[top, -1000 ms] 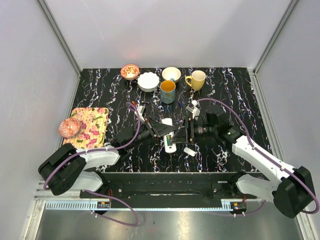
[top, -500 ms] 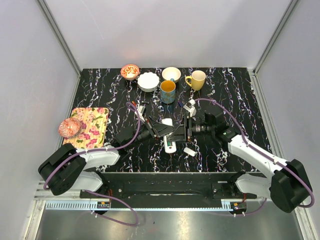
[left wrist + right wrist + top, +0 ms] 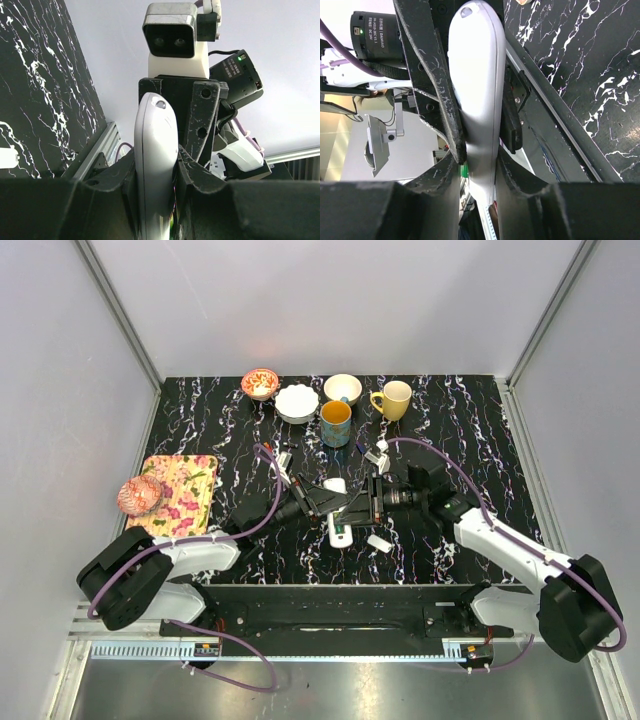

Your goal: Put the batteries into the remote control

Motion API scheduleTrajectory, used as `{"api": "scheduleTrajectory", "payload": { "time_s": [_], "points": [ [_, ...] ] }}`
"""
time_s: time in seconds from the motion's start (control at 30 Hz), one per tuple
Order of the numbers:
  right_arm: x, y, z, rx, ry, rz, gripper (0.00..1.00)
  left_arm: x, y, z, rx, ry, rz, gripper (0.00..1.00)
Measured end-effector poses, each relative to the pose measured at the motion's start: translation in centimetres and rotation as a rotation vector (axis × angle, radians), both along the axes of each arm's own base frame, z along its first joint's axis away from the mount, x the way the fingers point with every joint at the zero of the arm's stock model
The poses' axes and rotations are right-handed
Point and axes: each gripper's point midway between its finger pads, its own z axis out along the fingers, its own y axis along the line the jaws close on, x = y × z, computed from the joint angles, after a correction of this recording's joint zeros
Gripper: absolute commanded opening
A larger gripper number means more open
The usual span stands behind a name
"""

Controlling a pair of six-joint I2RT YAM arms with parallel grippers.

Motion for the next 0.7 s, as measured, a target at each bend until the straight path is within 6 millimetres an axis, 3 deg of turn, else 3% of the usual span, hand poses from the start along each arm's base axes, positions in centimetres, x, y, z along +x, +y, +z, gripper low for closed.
{"api": "scheduleTrajectory", "payload": {
  "time_s": [0.47,0.57,0.7],
  "points": [
    [0.05,0.09,-0.46,-0.068,-0.009,-0.013,0.11,-0.03,-0.05,-0.24,0.011,-0.005,-0.001,0.00],
    [0.04,0.18,-0.79,-0.082,-0.001,-0.018,0.01,-0.04,-0.10,-0.51,0.021,-0.002,-0.001,0.00],
    [0.29,0.38,-1.03,-0.094,0.009,-0.019,0.00,0.17,-0.06,-0.77,0.031,0.000,0.011,0.00]
  ]
}}
